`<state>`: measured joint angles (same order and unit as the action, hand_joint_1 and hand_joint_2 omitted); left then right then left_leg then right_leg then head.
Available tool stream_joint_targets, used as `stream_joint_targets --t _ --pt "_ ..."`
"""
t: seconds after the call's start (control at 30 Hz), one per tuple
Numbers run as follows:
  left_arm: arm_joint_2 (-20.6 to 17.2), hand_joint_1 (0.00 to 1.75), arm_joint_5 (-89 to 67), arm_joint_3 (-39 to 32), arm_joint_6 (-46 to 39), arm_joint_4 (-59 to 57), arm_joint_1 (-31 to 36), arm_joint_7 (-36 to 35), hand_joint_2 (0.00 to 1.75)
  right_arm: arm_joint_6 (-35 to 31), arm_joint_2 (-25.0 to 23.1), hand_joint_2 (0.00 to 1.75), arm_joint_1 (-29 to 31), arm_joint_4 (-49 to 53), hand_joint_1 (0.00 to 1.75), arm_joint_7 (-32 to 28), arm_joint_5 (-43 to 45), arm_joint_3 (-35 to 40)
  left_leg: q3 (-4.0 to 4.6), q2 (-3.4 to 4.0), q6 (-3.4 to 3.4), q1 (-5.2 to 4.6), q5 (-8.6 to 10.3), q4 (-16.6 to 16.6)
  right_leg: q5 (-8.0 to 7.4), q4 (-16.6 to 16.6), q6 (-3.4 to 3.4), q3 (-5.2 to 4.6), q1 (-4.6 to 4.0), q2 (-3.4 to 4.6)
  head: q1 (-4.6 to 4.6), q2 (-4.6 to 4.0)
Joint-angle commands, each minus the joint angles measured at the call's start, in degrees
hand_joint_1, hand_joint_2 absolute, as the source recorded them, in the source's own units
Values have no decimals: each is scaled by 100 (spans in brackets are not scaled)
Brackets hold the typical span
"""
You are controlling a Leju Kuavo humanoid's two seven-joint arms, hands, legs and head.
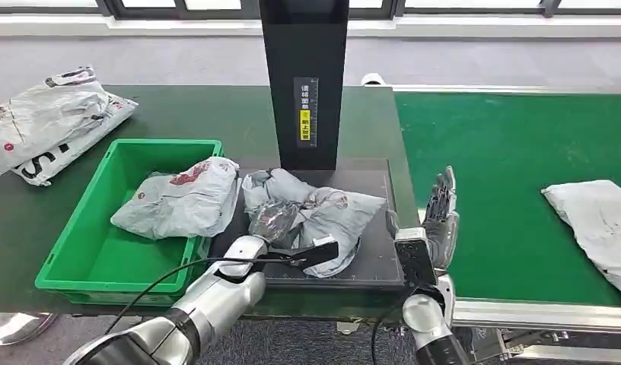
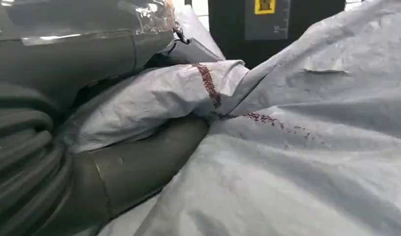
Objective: Moved the parcel from conveyor to table for the left to box.
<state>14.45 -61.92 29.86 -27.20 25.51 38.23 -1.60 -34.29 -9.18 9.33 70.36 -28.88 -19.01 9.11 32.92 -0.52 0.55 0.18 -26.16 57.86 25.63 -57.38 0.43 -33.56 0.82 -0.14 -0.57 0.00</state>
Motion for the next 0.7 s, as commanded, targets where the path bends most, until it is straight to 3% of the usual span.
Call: stream_joint_targets --t 0.03,0.17,0.2,0.23,0.37,0.53,0.6,0.67,0.7 --pt "-174 175 121 -942 -1110 501 479 400 175 -39 -207 175 -73 160 0 100 -51 -337 13 11 2 8 4 -2 -9 8 -6 -12 -9 6 -2 0" --pt "-193 175 133 -1025 -1193 657 569 456 175 -53 -222 175 -74 170 0 105 -66 -343 20 6 3 5 3 4 -5 -3 -6 -19 -6 2 0 0" --pt "-151 175 -1237 -2457 -1280 3660 306 934 175 -95 -245 175 -34 32 0 51 -42 -313 36 6 4 7 3 11 -6 -7 -7 -35 -8 2 -2 0" --pt "-93 175 -1581 -2764 -1280 3983 345 1090 175 -158 -262 175 -15 -80 0 -30 -10 -307 59 15 8 9 4 18 -7 -14 -7 -59 -10 11 -2 0" --pt "-144 175 -1948 -3082 -1280 4402 258 1038 175 -296 -221 175 -43 -221 0 -183 141 -304 58 16 7 6 8 8 -8 -8 -7 -63 -6 15 0 0" --pt "4 175 -2002 -3737 -1280 4488 57 1568 175 -322 -159 175 -77 -234 0 -242 233 -259 40 41 10 4 4 -6 -10 1 -9 -55 -4 43 0 0" --pt "2 175 -2320 -3741 -1280 4677 -26 1392 175 -337 -143 175 -64 -238 0 -244 254 -252 30 41 10 8 6 -15 -13 13 -10 -44 -8 40 -2 0" --pt "-284 175 -2752 -3374 -1280 4795 -120 649 175 -371 -124 175 -67 -230 0 -243 268 -243 36 37 9 7 5 -9 -11 8 -10 -49 -8 36 -2 0" --pt "-1153 175 -2808 -2508 -1280 4395 -63 -687 175 -398 -126 175 -89 -208 0 -234 266 -251 46 32 8 5 4 -3 -8 -2 -7 -59 -5 33 -2 0"
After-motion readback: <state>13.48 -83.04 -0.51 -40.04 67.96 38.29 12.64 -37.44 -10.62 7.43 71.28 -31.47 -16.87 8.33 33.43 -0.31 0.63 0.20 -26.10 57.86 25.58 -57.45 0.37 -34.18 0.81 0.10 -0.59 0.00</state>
